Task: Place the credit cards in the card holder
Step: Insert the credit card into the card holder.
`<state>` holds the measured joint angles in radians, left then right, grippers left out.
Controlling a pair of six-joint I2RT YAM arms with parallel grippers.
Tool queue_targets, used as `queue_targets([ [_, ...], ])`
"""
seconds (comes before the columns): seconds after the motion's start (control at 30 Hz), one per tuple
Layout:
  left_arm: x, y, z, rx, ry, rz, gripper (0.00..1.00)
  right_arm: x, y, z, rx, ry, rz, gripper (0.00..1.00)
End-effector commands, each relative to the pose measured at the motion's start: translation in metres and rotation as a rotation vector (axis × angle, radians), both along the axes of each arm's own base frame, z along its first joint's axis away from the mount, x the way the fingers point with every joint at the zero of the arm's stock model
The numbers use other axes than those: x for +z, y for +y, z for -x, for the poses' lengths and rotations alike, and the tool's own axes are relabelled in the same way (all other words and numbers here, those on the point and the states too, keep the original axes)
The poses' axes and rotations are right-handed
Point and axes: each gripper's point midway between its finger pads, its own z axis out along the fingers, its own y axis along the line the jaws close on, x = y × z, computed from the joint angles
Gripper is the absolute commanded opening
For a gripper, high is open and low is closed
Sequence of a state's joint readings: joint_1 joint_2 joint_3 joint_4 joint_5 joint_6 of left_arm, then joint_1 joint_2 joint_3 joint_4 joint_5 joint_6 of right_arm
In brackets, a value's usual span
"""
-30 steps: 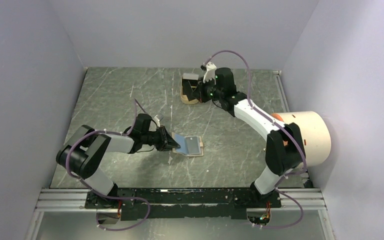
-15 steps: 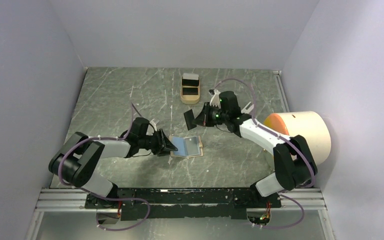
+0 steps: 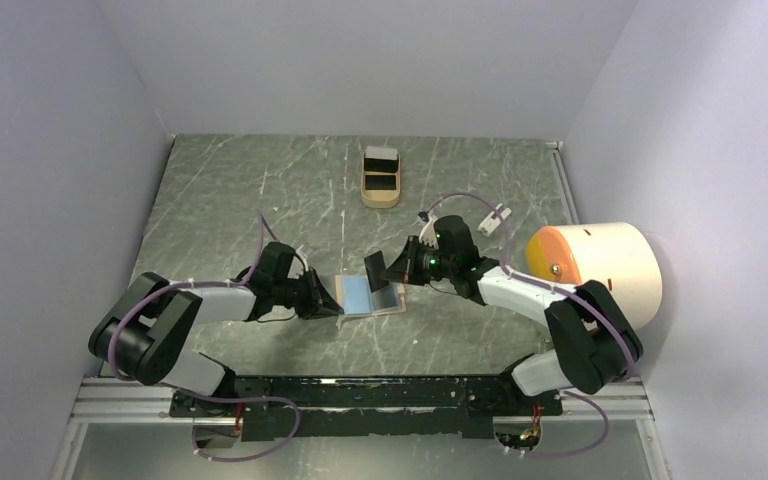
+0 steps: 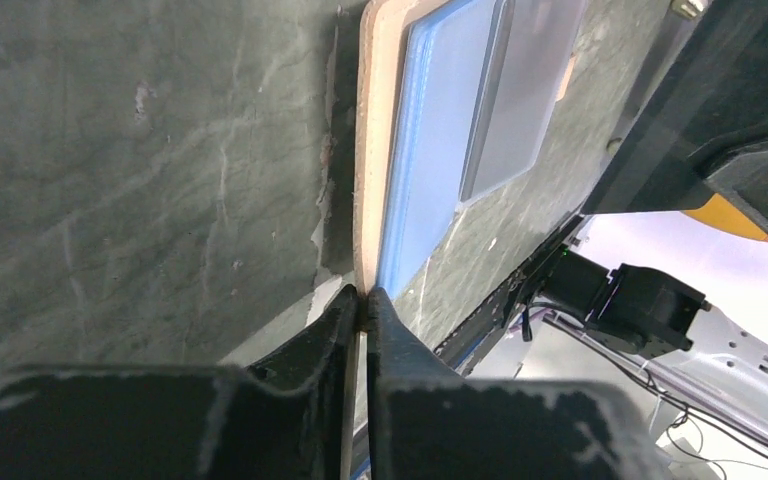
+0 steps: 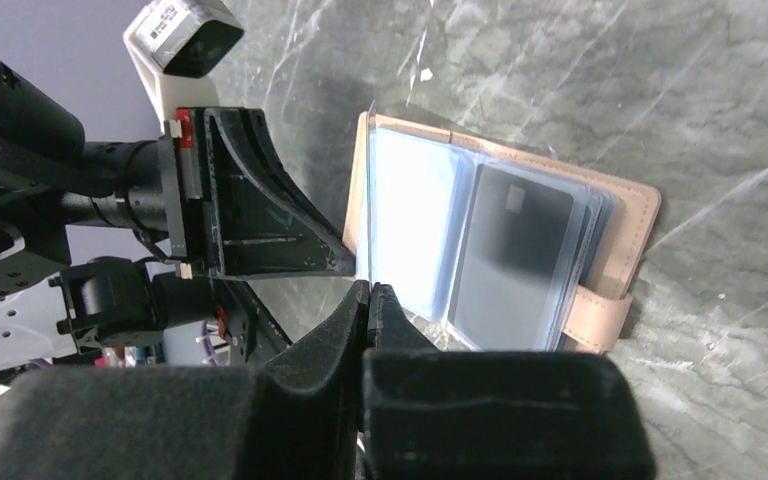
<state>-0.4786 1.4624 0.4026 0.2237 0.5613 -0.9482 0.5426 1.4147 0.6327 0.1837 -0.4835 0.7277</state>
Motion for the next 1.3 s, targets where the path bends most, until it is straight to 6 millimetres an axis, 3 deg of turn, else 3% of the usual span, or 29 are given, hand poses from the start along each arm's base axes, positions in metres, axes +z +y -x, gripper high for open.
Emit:
queue_targets([
  [0.0, -0.008, 0.007, 0.000, -0.001, -0.013, -0.039, 0.09, -0.003, 0.004, -0.005, -0.040, -0.009, -0.027, 0.00],
  [0.37, -0.022, 0.012, 0.006, 0.006, 0.015, -0.068, 0.09, -0.046, 0.006, 0.000, -0.025, 0.068, -0.007, 0.00],
  [0.7, -0.023, 0.013, 0.005, 0.014, 0.016, -0.072, 0.09, -0.066, 0.006, 0.019, -0.006, 0.102, 0.020, 0.00],
  [1.27, -0.024, 0.013, 0.006, 0.016, 0.019, -0.073, 0.09, -0.069, 0.005, 0.031, -0.063, 0.201, -0.035, 0.01],
])
